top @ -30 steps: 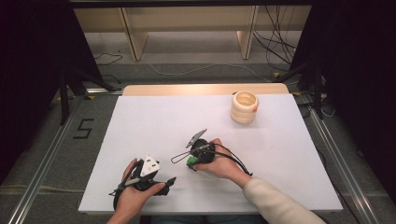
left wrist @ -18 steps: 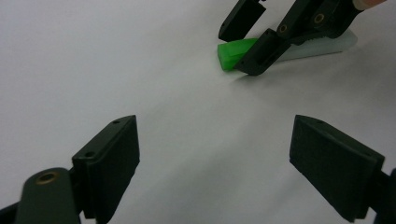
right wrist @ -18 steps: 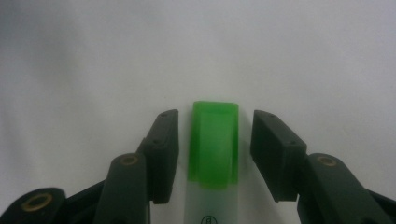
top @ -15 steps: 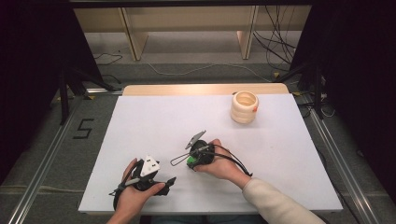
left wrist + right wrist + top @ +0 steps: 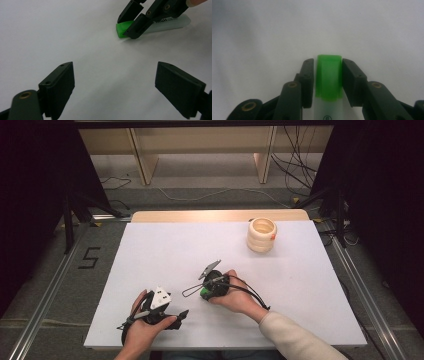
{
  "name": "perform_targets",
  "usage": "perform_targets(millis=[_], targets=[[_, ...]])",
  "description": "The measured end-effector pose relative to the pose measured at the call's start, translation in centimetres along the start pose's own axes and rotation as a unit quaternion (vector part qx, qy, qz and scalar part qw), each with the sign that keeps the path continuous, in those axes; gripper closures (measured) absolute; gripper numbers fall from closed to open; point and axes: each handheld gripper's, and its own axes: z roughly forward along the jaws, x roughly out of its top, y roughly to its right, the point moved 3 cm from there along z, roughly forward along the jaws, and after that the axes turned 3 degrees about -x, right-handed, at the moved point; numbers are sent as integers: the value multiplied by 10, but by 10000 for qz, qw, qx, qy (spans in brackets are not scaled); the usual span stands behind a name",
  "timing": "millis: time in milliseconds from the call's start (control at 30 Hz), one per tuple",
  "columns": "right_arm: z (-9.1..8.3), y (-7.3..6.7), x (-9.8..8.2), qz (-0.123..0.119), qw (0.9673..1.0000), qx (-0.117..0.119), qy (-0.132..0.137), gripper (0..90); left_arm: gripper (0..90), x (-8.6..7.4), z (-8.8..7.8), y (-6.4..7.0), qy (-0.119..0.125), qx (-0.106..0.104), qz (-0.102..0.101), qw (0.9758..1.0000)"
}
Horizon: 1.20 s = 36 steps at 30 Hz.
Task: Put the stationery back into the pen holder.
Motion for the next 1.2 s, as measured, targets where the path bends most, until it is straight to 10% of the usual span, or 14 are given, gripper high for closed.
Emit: perform_targets(millis=[733, 1200], targets=[[-1, 2, -2, 240, 9997, 8, 109, 673, 158, 0, 0, 0, 8, -14, -8, 10000], [-26, 13, -7, 649, 9928, 17, 1003, 674, 158, 0, -1, -1, 25, 3, 0, 10000]])
